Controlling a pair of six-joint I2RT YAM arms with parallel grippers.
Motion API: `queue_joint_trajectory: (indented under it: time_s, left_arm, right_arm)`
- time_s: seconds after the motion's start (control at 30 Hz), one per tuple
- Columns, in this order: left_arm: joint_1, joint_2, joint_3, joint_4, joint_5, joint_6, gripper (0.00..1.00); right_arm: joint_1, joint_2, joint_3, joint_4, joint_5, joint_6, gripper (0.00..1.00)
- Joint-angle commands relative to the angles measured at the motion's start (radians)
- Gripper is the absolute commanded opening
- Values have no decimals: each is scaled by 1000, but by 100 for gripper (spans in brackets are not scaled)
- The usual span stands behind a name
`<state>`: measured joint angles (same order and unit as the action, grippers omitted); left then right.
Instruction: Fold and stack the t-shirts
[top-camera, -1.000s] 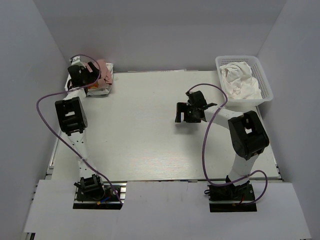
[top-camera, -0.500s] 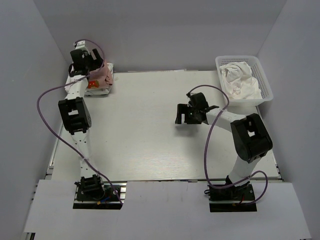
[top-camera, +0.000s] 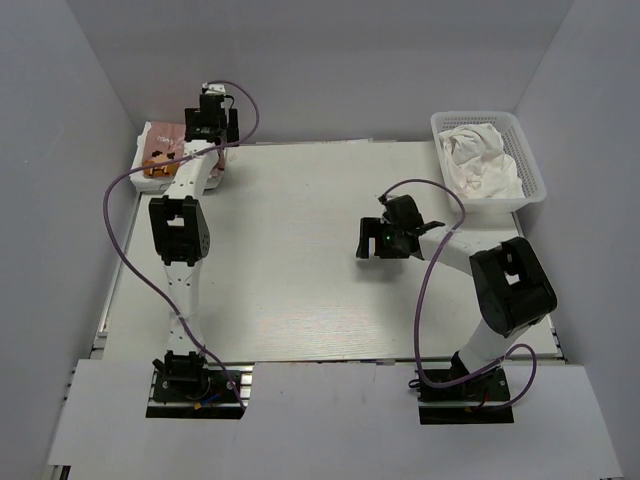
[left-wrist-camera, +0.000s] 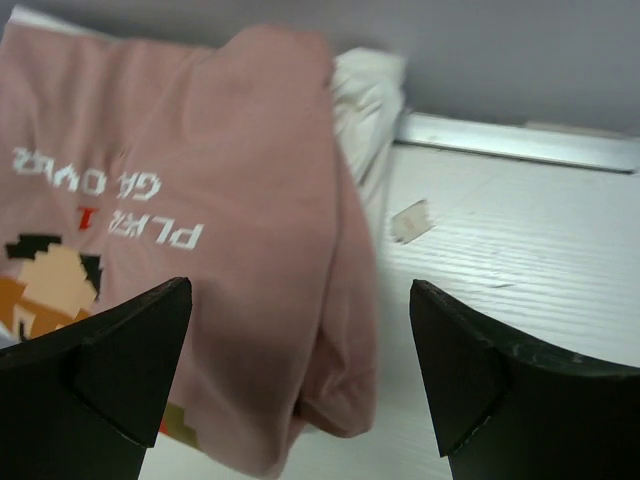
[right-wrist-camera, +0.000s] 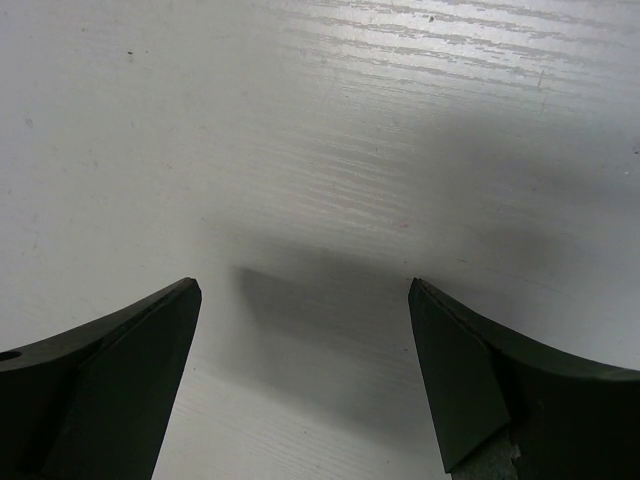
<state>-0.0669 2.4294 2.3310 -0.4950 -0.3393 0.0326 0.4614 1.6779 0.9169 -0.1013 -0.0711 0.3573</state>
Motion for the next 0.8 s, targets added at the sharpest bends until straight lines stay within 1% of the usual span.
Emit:
queue_joint_trajectory:
  time_s: [0.0, 0.07, 0.17, 0.33, 0.5, 0.7, 0.77]
  left_arm:
    - [3, -7, 19, -41, -171, 32, 100]
    - [-8, -20, -16, -19, -182, 32, 100]
    - [-17, -21, -16, -10, -182, 59, 100]
    - [-17, 2, -16, -66, -162, 82, 100]
    - [-17, 2, -39, -79, -130, 82, 100]
    - [-17, 2, -59, -65, -220, 102, 100]
    - [-17, 2, -48, -65, -242, 115, 95]
  right_arm:
    - [3, -34, -12, 20, 31, -18, 90]
    - [0, -27, -10, 18, 31, -20, 90]
    - [0, -12, -6, 20, 34, -23, 90]
    - [3, 0, -7, 26, 37, -23, 90]
    - [0, 12, -4, 26, 36, -30, 90]
    - [0, 17, -4, 26, 42, -34, 90]
    - [-1, 25, -3, 20, 56, -34, 90]
